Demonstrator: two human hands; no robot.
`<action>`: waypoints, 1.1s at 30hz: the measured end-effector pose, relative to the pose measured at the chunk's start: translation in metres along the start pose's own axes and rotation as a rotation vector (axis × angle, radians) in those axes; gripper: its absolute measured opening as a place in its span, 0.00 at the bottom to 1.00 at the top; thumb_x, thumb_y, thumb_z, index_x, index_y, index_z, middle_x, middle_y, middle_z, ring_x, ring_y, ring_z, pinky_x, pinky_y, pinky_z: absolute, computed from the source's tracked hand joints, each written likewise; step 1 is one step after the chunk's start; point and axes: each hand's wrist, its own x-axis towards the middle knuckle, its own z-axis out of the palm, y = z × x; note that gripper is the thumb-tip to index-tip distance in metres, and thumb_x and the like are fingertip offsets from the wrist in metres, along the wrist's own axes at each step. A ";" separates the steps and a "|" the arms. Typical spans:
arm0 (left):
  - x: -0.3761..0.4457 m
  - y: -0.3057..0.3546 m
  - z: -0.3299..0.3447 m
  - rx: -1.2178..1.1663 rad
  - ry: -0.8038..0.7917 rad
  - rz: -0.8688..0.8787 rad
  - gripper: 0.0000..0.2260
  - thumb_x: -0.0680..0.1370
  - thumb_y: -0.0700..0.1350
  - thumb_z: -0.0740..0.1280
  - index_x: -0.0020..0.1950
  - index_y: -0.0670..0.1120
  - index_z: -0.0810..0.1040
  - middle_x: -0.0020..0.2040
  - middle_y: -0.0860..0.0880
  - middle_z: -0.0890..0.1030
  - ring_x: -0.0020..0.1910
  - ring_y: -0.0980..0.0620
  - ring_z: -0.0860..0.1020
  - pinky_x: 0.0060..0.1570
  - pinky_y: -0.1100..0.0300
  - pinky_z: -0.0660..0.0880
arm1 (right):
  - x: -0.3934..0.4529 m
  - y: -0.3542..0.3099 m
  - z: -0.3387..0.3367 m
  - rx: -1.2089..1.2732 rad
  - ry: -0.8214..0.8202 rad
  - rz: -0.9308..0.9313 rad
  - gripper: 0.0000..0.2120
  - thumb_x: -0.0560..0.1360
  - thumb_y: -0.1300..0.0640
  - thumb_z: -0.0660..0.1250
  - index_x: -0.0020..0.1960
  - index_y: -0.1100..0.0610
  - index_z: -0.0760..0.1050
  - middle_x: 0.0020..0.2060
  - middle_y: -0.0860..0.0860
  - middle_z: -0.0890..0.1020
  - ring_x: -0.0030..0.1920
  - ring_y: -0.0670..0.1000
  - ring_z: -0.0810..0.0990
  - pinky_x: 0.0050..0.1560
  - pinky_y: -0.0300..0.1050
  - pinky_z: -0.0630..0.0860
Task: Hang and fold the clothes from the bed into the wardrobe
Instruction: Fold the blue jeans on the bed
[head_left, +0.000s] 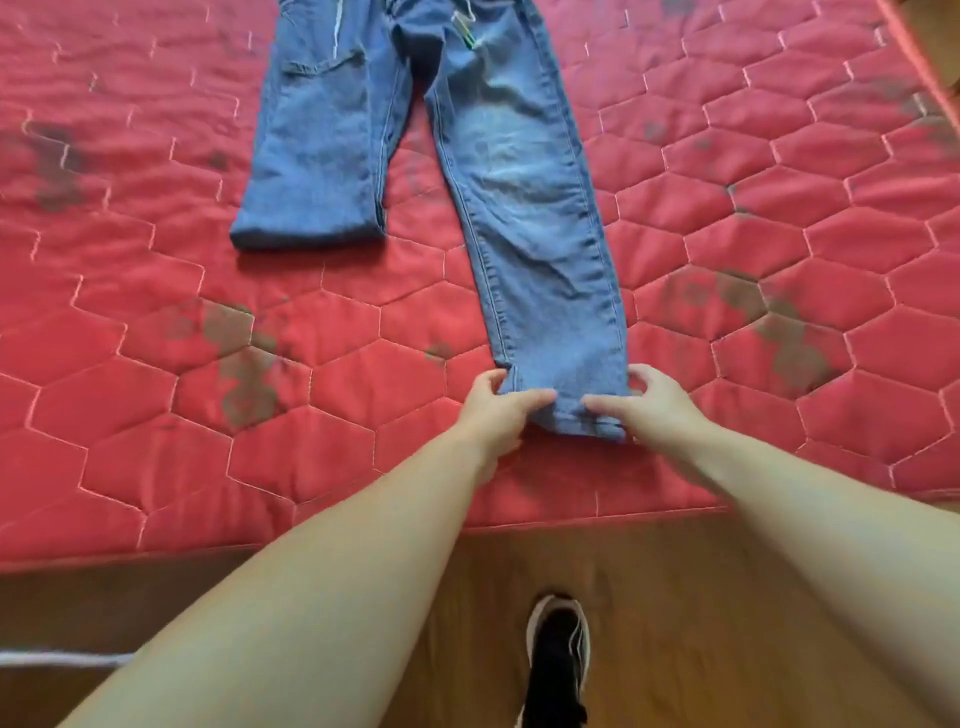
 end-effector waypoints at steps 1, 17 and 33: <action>-0.002 0.000 0.002 -0.015 0.013 0.000 0.19 0.74 0.45 0.73 0.62 0.51 0.71 0.51 0.52 0.79 0.42 0.54 0.75 0.39 0.59 0.70 | -0.002 0.000 -0.003 0.013 -0.051 0.020 0.15 0.73 0.62 0.72 0.59 0.57 0.76 0.40 0.47 0.81 0.37 0.44 0.77 0.29 0.29 0.71; -0.077 0.018 -0.006 0.331 -0.036 0.054 0.05 0.77 0.46 0.69 0.43 0.48 0.78 0.36 0.51 0.79 0.28 0.56 0.76 0.27 0.65 0.68 | -0.057 -0.025 -0.037 -0.052 -0.086 0.004 0.33 0.72 0.64 0.71 0.70 0.45 0.61 0.32 0.55 0.80 0.24 0.49 0.74 0.27 0.42 0.72; -0.002 0.199 -0.047 0.210 -0.003 0.287 0.15 0.66 0.39 0.69 0.52 0.49 0.81 0.42 0.49 0.80 0.40 0.52 0.74 0.40 0.59 0.71 | 0.063 -0.219 -0.045 0.053 -0.144 -0.024 0.20 0.78 0.59 0.48 0.55 0.59 0.78 0.42 0.54 0.86 0.37 0.50 0.81 0.40 0.42 0.69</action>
